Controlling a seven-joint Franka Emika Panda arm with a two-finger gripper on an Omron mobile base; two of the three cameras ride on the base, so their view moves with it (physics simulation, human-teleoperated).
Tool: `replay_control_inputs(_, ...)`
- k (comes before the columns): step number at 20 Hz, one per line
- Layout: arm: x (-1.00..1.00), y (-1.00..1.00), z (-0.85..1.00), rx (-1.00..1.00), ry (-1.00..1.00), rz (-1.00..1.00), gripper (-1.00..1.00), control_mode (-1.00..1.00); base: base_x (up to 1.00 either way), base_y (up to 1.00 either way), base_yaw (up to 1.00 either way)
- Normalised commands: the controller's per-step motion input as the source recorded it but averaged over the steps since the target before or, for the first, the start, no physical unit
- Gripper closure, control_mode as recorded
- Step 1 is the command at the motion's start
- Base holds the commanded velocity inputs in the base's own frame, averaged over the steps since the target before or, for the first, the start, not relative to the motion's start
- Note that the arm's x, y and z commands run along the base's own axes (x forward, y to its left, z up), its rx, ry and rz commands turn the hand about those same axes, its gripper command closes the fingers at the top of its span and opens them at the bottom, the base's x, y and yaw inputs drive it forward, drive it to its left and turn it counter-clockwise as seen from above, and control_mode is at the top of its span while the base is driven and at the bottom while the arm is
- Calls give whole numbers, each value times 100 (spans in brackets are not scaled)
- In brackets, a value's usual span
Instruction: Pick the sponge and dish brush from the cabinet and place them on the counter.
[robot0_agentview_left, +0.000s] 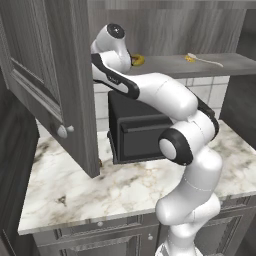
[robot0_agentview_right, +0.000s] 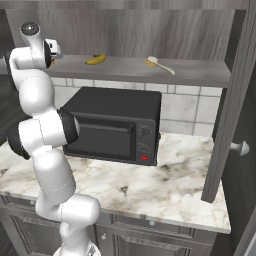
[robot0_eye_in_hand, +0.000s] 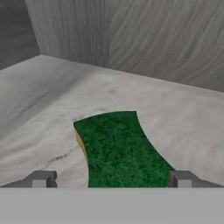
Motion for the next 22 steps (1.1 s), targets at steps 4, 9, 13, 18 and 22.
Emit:
replay_control_inputs(4, 9, 0, -21, -2, 0, 0, -100, -100, 0, 0, 0)
replay_control_inputs(9, 14, 0, -22, -2, 1, 0, -100, -100, 0, 0, 0)
replay_control_inputs(13, 15, 0, -26, -2, 2, 0, -100, -100, 0, 0, 0)
replay_control_inputs(18, 11, 0, -33, -2, 3, 0, 100, -100, 0, 0, 0)
replay_control_inputs(22, 3, 1, -31, -2, 2, 0, 100, -100, 0, 0, 0)
